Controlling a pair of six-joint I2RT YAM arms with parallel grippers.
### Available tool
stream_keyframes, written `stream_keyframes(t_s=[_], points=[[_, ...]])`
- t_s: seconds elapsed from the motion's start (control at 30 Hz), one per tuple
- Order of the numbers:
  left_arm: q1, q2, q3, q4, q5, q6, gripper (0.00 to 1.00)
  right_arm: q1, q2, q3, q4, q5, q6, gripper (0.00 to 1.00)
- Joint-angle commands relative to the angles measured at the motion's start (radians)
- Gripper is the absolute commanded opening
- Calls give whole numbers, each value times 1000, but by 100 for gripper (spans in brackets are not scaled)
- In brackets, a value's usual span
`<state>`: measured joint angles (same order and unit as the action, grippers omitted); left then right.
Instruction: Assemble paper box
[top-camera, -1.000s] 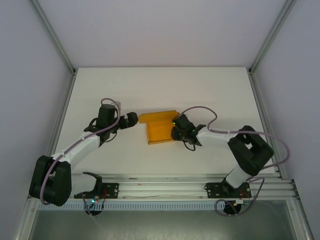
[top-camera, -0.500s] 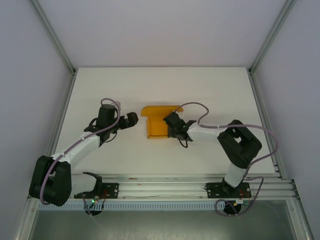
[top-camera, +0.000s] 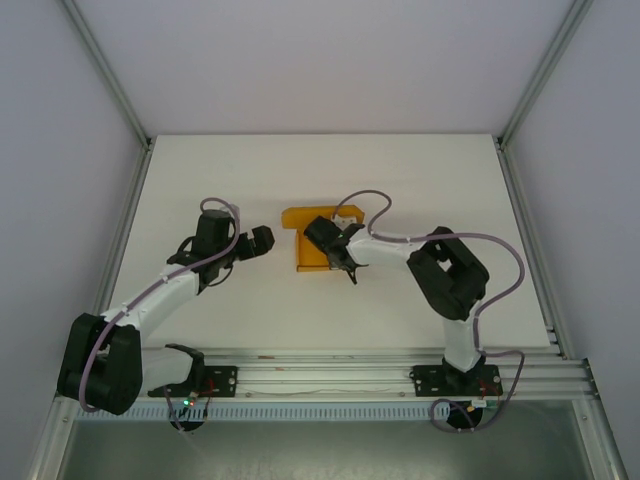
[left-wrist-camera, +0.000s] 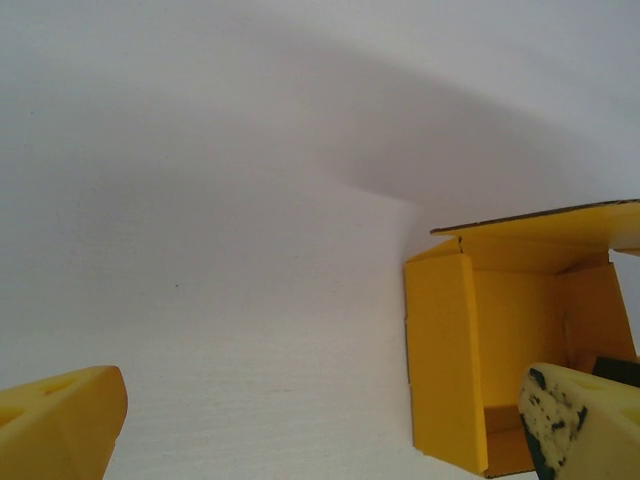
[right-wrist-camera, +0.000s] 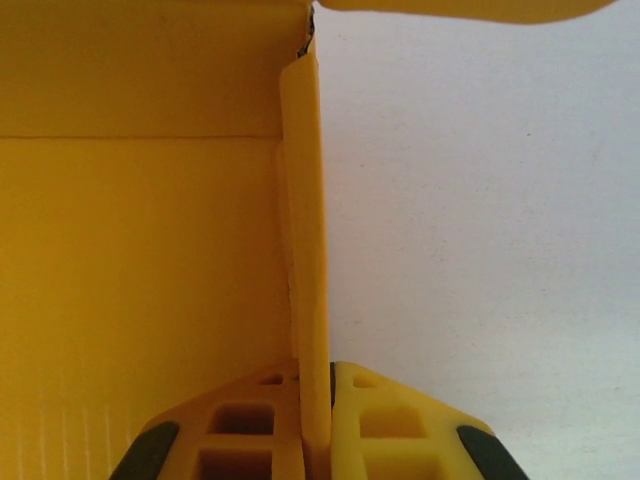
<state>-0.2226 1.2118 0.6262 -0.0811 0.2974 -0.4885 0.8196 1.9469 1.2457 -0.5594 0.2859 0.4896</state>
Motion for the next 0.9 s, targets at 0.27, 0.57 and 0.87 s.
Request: stream_keyframes(t_s=[0.27, 0.57, 0.87], points=[[-5, -30, 30, -31, 1, 31, 100, 3, -102, -58, 26, 34, -100, 7], [-6, -44, 59, -47, 42, 59, 100, 2, -235, -122, 172, -5, -34, 73], [-9, -42, 94, -63, 46, 83, 100, -7, -387, -280, 319, 78, -107, 78]])
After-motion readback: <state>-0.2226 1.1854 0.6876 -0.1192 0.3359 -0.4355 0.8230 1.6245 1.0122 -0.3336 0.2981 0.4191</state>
